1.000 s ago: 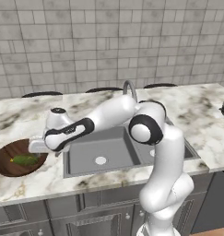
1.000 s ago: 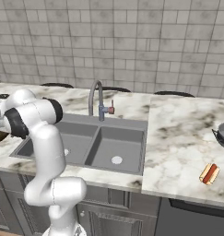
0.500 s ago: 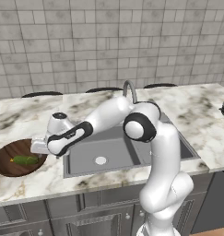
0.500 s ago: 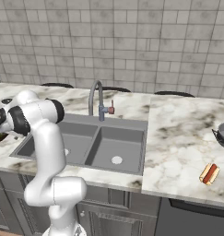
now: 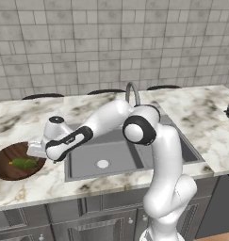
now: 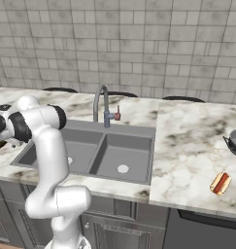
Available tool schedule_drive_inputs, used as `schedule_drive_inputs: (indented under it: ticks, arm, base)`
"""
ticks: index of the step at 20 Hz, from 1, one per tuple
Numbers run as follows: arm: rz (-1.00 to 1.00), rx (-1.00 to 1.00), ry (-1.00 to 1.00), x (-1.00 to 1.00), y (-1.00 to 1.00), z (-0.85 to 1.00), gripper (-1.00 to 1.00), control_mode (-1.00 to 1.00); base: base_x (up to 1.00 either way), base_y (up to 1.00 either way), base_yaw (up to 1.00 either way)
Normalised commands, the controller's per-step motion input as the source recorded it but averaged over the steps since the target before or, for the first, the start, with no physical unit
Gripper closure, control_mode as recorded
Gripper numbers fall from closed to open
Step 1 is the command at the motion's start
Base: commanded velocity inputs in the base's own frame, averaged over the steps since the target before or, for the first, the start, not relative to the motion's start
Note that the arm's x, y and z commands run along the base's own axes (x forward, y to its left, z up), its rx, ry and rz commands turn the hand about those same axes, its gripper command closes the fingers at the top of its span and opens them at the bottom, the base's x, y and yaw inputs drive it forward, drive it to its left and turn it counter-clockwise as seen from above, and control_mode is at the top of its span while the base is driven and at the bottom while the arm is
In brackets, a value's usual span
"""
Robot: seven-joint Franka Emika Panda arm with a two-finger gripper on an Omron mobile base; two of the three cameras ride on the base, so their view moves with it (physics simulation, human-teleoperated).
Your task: Pick the cucumber from the sink and place it in the bowl. Then pick the bowl and place it in the microwave. Then close the microwave door and press the start button.
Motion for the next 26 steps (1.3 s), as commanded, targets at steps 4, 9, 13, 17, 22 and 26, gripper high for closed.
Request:
schedule_drive_inputs:
  ticks: [4,9,13,17,22,26]
  arm:
    - [-0.06,0.01,0.03,0.0,0.08,-0.17,-1.0,-1.0]
    - [-0.05,0.04,0.0,0.0,0.01,-0.07,-1.0,-1.0]
    - [-0.05,0.1,0.0,0.0,0.0,0.07,-1.0,-1.0]
    - [-0.03,0.05,0.02,0.08,0.01,-0.2,-1.0,-1.0]
    - [0.0,0.05,0.01,0.0,0.0,-0.25,1.0,-1.0]
    - [0.0,0.01,0.0,0.0,0.0,-0.02,1.0,-1.0]
  base:
    - [0.0,0.0,0.0]
    - [0.0,0.0,0.0]
    - [0.0,0.0,0.0]
    - [0.0,0.0,0.0]
    - [0.0,0.0,0.0]
    - [0.0,0.0,0.0]
